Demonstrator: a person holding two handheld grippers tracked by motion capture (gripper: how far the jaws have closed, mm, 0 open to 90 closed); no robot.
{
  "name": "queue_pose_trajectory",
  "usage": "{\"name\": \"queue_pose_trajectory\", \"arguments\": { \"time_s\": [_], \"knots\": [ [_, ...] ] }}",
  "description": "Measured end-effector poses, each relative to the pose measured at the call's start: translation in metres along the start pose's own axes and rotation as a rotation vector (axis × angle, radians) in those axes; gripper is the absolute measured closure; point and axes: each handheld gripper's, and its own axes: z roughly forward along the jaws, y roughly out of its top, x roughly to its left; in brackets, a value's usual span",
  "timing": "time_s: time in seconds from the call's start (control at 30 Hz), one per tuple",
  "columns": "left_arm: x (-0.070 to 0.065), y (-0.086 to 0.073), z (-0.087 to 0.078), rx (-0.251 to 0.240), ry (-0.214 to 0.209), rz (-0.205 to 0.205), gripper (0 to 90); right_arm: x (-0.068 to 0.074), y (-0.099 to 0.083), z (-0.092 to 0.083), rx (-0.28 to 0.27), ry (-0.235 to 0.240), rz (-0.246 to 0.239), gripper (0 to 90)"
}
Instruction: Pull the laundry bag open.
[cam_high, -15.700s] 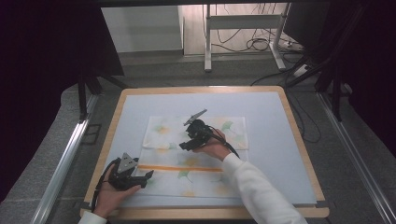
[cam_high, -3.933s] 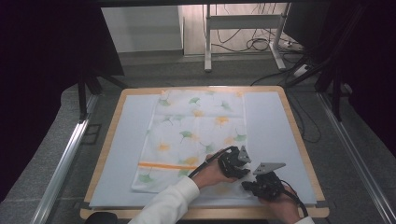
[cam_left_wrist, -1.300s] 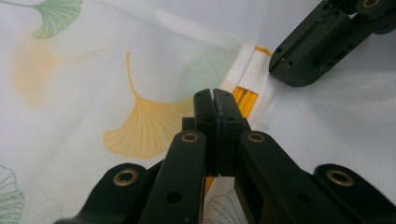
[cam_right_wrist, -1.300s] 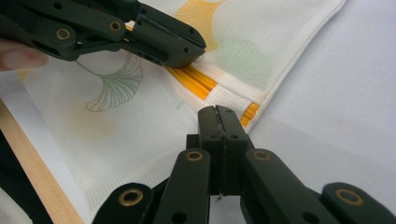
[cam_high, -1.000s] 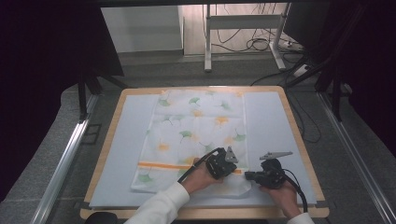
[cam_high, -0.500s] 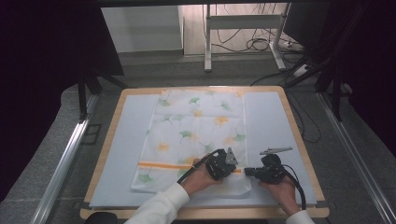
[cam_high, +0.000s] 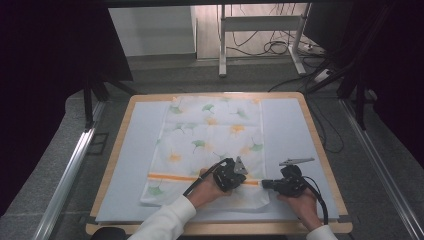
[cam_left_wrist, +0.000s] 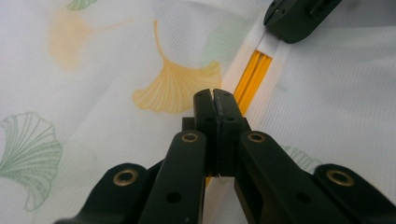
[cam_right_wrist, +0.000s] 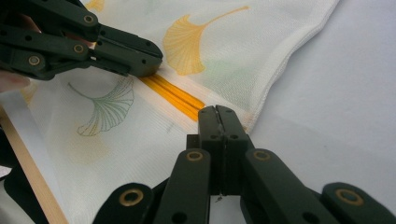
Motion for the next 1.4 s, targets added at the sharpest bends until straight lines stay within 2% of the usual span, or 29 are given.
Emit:
{"name": "queue_pose_trajectory", "arguments": {
  "time_s": [0.9,1.4],
  "knots": [
    [0.022,-0.03,-0.024,0.033,0.024,-0.05,90.0,0.0,0.0,0.0,0.005,-0.002,-0.018,89.8],
    [0.03,-0.048,-0.037,0.031,0.048,-0.067,90.0,0.001,0.0,0.0,0.006,-0.005,-0.023,89.8]
  ]
}}
